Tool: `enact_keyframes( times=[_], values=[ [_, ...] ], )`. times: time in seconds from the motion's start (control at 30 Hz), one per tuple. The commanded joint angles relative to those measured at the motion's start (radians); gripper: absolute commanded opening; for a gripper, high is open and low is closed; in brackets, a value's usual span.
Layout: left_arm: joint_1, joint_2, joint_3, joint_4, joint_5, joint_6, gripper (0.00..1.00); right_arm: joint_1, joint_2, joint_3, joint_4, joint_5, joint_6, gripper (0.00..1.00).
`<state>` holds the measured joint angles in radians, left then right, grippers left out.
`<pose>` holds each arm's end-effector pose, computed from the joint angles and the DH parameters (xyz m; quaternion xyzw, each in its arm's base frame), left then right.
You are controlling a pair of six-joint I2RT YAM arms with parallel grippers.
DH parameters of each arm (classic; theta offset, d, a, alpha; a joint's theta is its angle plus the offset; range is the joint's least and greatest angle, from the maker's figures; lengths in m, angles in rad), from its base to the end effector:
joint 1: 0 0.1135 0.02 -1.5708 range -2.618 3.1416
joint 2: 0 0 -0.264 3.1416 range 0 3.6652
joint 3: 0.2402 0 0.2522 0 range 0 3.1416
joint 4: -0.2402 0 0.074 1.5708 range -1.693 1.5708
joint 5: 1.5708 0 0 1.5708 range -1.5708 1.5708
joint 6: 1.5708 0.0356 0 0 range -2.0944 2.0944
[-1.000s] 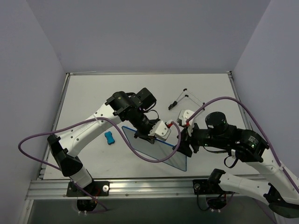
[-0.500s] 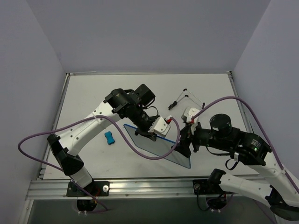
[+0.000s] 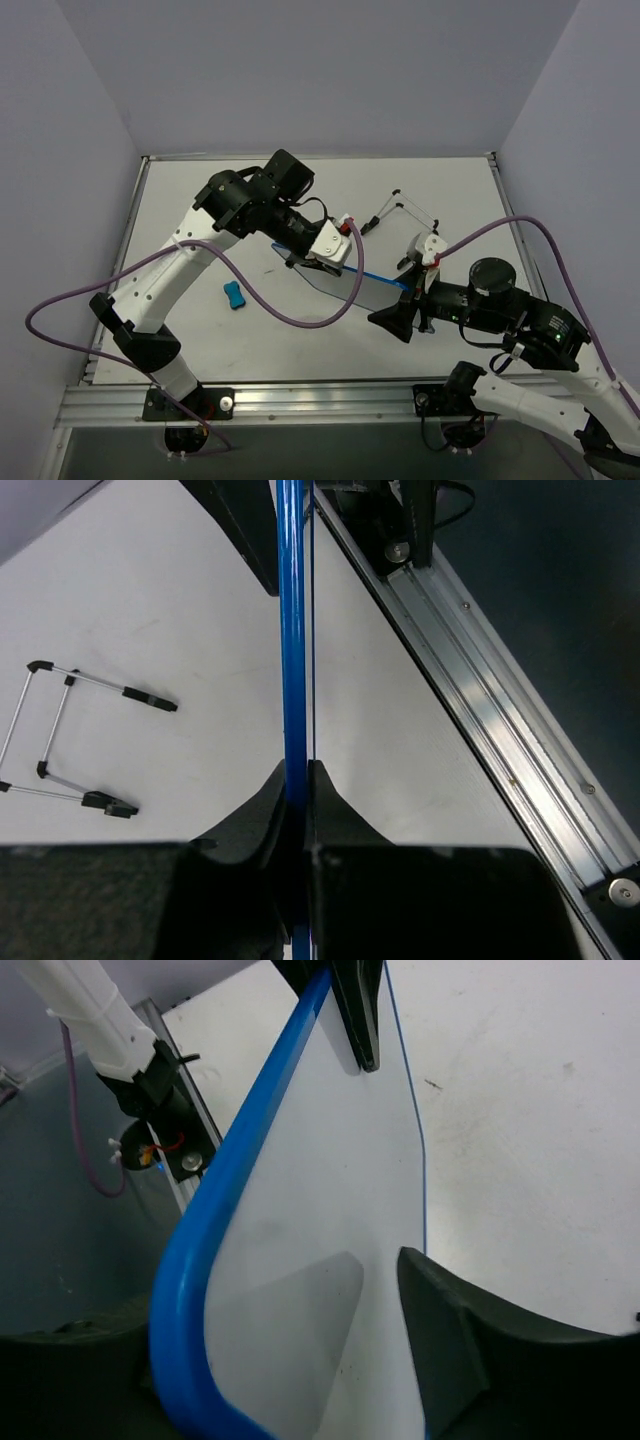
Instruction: Erase the whiteboard
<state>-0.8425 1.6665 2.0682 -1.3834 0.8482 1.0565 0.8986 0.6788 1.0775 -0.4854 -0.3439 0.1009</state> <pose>0.1807 -0.2427 0.4462 0.7787 0.4105 -0.3633 0.3051 0.0679 0.1046 0.4203 -0.3886 0.6243 0.4298 0.5240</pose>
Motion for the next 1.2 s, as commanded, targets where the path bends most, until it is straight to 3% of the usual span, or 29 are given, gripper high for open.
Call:
enact_keyframes(
  times=[0.0,0.03,0.1,0.13,0.4,0.43,0.47,0.53,0.6,0.63,0.83,0.97,1.03,1.1,1.17],
  values=[
    [0.002,0.0,0.043,-0.192,0.097,0.028,0.02,0.008,0.037,-0.001,0.071,0.002,-0.027,0.54],
    [0.002,-0.004,0.04,-0.181,0.095,0.022,0.02,0.008,0.045,0.001,0.068,-0.004,-0.038,0.49],
    [0.002,-0.016,0.03,-0.164,0.085,-0.009,0.02,0.008,0.056,0.007,0.08,-0.009,-0.055,0.06],
    [0.003,-0.019,0.026,-0.143,0.078,-0.022,0.02,0.008,0.056,0.009,0.091,-0.013,-0.053,0.0],
    [0.019,-0.056,-0.014,0.093,-0.066,-0.252,0.11,0.008,-0.122,-0.056,0.324,0.066,0.088,0.0],
    [0.023,-0.063,-0.034,0.122,-0.077,-0.272,0.18,0.006,-0.13,-0.057,0.332,0.072,0.1,0.0],
    [0.032,-0.083,-0.048,0.162,-0.092,-0.297,0.33,0.006,-0.134,-0.056,0.331,0.075,0.108,0.0],
    [0.049,-0.109,-0.097,0.295,-0.141,-0.381,0.4,0.008,-0.142,-0.048,0.317,0.117,0.118,0.0],
    [0.085,-0.155,-0.131,0.459,-0.175,-0.502,0.86,0.008,-0.151,-0.044,0.311,0.161,0.128,0.0],
    [0.098,-0.171,-0.147,0.515,-0.216,-0.57,0.95,0.006,-0.16,-0.042,0.311,0.175,0.131,0.0],
    [0.262,-0.296,-0.233,0.864,-0.19,-0.86,0.94,0.008,-0.221,-0.033,0.315,0.327,0.172,0.0],
    [0.377,-0.488,-0.514,1.182,-0.354,-1.159,0.94,0.01,-0.292,-0.031,0.364,0.327,0.186,0.0],
    [0.445,-0.519,-0.679,1.338,-0.263,-1.308,0.94,0.011,-0.301,-0.021,0.384,0.295,0.184,0.0],
    [0.473,-0.51,-0.756,1.569,-0.003,-1.444,0.94,0.011,-0.288,0.008,0.378,0.247,0.184,0.0],
    [0.482,-0.478,-0.851,1.761,0.127,-1.545,0.94,0.013,-0.256,0.03,0.366,0.215,0.192,0.0]
  ],
)
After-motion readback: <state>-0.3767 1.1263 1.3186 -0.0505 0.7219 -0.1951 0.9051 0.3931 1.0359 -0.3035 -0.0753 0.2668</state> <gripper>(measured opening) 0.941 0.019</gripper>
